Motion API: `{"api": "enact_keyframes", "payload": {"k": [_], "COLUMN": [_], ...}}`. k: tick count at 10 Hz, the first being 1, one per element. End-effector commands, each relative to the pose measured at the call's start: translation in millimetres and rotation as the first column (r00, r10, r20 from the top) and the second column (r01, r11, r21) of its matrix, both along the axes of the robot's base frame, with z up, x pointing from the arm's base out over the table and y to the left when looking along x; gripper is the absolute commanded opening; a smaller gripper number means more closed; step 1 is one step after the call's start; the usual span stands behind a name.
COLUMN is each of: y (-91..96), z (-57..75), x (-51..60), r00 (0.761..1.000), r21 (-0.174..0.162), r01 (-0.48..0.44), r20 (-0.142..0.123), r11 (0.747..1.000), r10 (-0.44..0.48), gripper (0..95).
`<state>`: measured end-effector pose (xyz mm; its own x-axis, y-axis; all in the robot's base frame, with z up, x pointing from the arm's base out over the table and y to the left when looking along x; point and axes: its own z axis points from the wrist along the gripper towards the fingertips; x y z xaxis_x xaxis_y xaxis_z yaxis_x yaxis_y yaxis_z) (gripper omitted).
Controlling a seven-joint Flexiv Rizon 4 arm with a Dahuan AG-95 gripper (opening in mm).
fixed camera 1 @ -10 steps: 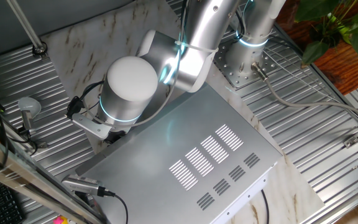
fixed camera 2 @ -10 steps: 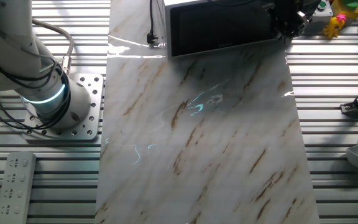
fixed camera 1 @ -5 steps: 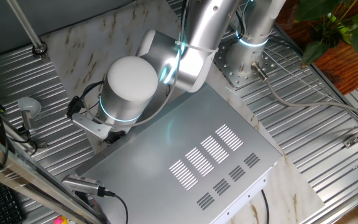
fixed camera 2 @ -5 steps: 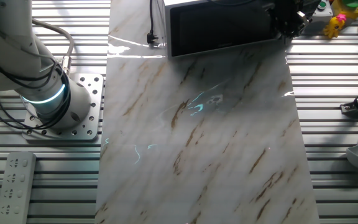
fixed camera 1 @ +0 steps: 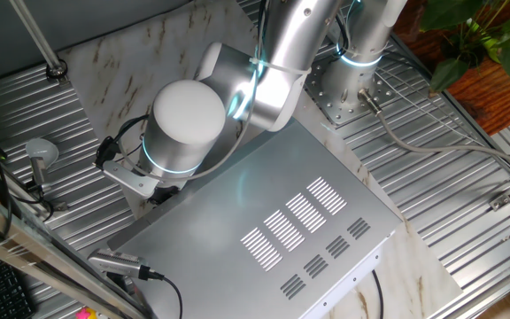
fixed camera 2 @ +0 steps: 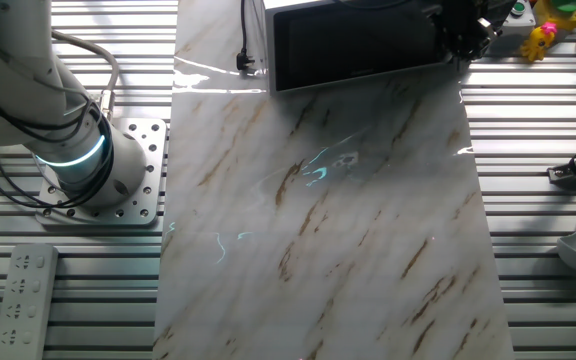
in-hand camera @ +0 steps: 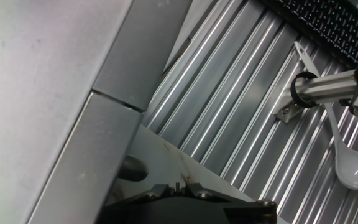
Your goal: Open the microwave door
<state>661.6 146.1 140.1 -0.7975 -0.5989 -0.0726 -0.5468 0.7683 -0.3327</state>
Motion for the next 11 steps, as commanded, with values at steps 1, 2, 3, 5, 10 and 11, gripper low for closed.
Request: {"api": "enact_keyframes", "payload": {"k": [1,2,3,5,10,11], "y": [14.0,14.0,14.0,14.0,14.0,14.0], "z": [-6.7,-6.7,-6.7,-6.7,-6.7,-6.7], "x": [-7.7,-7.7,-7.7,-7.7,-7.7,-7.7], "r00": [1.000,1.000,1.000,1.000,1.000,1.000], "r21": [0.001,0.000,-0.002,-0.013,-0.027,-0.018], "r01": [0.004,0.003,-0.001,-0.004,-0.002,0.008], "r20": [0.003,0.002,0.006,0.005,-0.002,0.000], "r11": [1.000,1.000,1.000,1.000,1.000,1.000], "r10": [-0.004,-0.003,0.001,0.004,0.002,-0.008], "gripper": [0.0,0.0,0.0,0.0,0.0,0.0]}}
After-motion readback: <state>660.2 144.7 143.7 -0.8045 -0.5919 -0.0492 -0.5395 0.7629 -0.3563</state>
